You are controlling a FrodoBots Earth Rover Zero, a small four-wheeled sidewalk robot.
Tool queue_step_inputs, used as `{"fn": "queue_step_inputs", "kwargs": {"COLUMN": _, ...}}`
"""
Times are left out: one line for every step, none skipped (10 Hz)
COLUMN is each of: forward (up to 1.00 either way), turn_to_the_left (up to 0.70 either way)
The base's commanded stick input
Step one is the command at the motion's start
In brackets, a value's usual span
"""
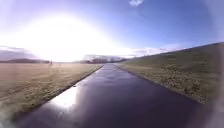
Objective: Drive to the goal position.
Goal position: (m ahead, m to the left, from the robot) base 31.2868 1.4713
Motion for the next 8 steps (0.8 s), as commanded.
{"fn": "queue_step_inputs", "kwargs": {"forward": 1.0, "turn_to_the_left": 0.0}}
{"fn": "queue_step_inputs", "kwargs": {"forward": 1.0, "turn_to_the_left": 0.0}}
{"fn": "queue_step_inputs", "kwargs": {"forward": 1.0, "turn_to_the_left": 0.0}}
{"fn": "queue_step_inputs", "kwargs": {"forward": 1.0, "turn_to_the_left": 0.0}}
{"fn": "queue_step_inputs", "kwargs": {"forward": 1.0, "turn_to_the_left": 0.0}}
{"fn": "queue_step_inputs", "kwargs": {"forward": 1.0, "turn_to_the_left": 0.0}}
{"fn": "queue_step_inputs", "kwargs": {"forward": 1.0, "turn_to_the_left": 0.0}}
{"fn": "queue_step_inputs", "kwargs": {"forward": 1.0, "turn_to_the_left": 0.0}}
